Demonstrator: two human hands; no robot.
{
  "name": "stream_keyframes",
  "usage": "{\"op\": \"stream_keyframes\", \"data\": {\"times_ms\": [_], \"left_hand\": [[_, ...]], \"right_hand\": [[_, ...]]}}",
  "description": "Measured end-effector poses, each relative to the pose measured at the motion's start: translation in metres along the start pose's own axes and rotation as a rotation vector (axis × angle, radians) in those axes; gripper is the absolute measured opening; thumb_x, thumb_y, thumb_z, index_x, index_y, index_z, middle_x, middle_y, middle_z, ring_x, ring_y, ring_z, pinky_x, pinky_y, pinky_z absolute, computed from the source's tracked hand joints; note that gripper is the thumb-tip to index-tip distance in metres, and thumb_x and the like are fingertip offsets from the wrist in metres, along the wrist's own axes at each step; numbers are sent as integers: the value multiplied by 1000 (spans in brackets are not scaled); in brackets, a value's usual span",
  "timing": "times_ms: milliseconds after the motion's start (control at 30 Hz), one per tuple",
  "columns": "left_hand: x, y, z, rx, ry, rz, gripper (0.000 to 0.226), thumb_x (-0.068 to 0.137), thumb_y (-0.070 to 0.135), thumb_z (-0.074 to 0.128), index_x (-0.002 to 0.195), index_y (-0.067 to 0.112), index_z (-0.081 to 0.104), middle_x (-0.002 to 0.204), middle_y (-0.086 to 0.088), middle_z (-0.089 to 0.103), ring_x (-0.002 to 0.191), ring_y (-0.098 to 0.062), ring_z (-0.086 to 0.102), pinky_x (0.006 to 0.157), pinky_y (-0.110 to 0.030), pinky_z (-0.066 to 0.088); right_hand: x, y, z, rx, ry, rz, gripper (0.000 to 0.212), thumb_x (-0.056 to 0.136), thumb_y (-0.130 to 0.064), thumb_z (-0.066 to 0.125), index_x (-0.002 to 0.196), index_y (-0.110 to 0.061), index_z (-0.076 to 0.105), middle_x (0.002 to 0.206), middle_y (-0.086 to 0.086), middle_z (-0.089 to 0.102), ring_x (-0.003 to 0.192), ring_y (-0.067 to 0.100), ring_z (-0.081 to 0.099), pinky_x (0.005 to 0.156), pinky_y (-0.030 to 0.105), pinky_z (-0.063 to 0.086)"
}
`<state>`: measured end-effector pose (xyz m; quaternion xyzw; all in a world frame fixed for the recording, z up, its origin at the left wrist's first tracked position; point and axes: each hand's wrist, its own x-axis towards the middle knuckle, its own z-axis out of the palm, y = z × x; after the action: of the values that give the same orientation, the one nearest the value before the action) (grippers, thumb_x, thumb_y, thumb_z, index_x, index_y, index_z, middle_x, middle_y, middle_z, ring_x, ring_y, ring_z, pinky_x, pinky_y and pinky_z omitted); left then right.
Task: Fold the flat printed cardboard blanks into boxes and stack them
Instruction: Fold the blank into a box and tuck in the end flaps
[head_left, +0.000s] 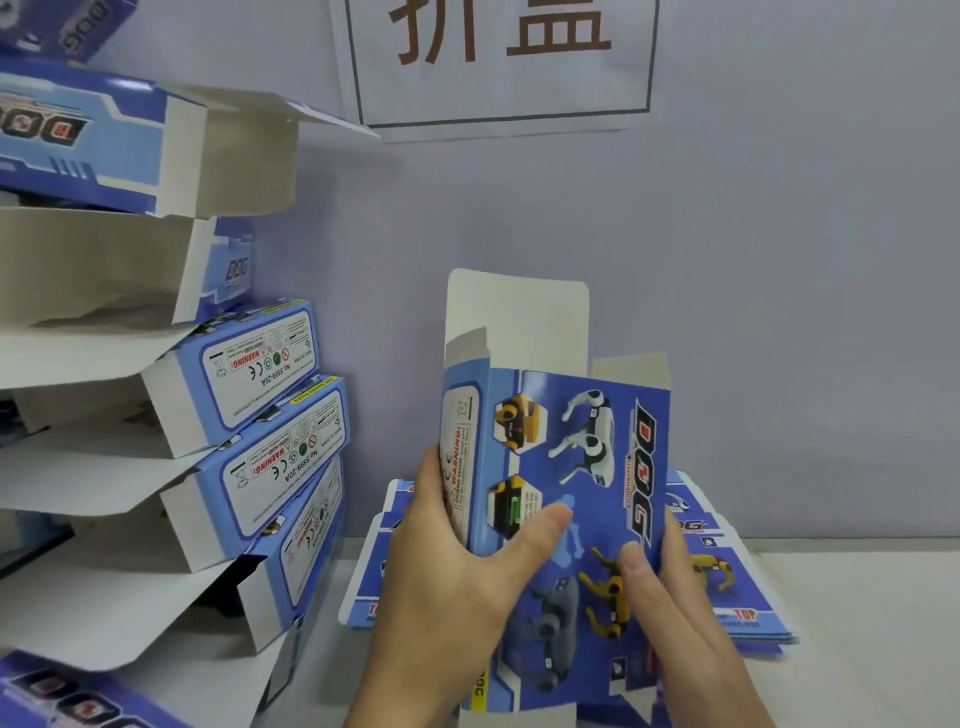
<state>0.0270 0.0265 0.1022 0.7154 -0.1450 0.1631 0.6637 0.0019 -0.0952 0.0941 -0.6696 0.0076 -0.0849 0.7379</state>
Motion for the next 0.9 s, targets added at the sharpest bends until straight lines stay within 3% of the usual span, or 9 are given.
{"op": "stream_keyframes", "data": {"times_ms": [33, 100, 267, 433, 500, 667, 733, 833, 900], "left_hand": [[0, 0, -3, -26, -5, 1, 71, 63, 62, 85, 123, 36, 56, 104, 18, 73, 97, -3, 70, 76, -15, 56], [2, -1, -10, -74, -17, -21, 59, 65, 52, 79, 117, 33, 60, 101, 15, 75, 92, -3, 71, 71, -14, 55], [1, -4, -19, -131, -53, -94, 55, 62, 51, 72, 112, 30, 66, 100, 13, 76, 94, -6, 72, 78, -21, 56], [-4, -3, -9, -190, -162, -186, 56, 61, 55, 74, 113, 37, 64, 105, 17, 75, 98, -3, 71, 75, -16, 56], [-5, -5, -6, -213, -152, -202, 59, 61, 59, 78, 114, 39, 63, 106, 19, 74, 99, -2, 70, 77, -17, 57], [-2, -8, -7, -228, -181, -218, 52, 61, 48, 80, 112, 42, 66, 106, 15, 74, 98, -7, 71, 83, -26, 57], [-1, -6, -9, -268, -115, -209, 58, 61, 54, 78, 116, 42, 65, 111, 14, 73, 101, -8, 71, 80, -24, 59], [2, -3, -12, -182, 24, -104, 102, 51, 83, 71, 140, 40, 46, 132, 21, 61, 124, -8, 59, 99, -34, 52], [5, -1, -12, -139, 92, -29, 92, 55, 82, 70, 135, 42, 47, 120, 28, 64, 114, 0, 63, 89, -27, 56]], "right_hand": [[-2, 3, -20, 126, 82, 7, 42, 66, -52, 51, 102, -64, 34, 92, -44, 54, 71, -30, 53, 44, 3, 42], [-1, 3, -21, 18, 157, -39, 36, 66, -54, 48, 97, -66, 33, 95, -43, 47, 80, -22, 52, 43, 3, 42], [4, 5, -27, -35, -10, -104, 45, 64, -55, 59, 104, -68, 41, 95, -36, 61, 83, -15, 64, 56, 13, 54], [22, -6, -40, 13, -81, -336, 79, 72, -61, 74, 140, -55, 36, 123, -18, 66, 110, 10, 68, 84, 34, 61], [27, -10, -42, -18, -77, -369, 73, 77, -54, 74, 139, -59, 35, 123, -18, 67, 111, 15, 68, 84, 38, 61], [29, 9, -37, 16, 29, -390, 79, 69, -52, 71, 141, -48, 39, 100, -24, 72, 86, 1, 72, 60, 12, 55], [29, 13, -30, 59, 30, -361, 79, 63, -59, 82, 132, -58, 43, 99, -24, 71, 85, 1, 72, 57, 13, 55], [28, 11, -22, 68, 13, -339, 59, 60, -65, 80, 107, -77, 46, 99, -28, 69, 86, -1, 72, 54, 15, 55], [28, 12, -21, 57, -31, -358, 55, 61, -73, 74, 107, -80, 45, 103, -29, 68, 90, -1, 71, 57, 16, 56]]}}
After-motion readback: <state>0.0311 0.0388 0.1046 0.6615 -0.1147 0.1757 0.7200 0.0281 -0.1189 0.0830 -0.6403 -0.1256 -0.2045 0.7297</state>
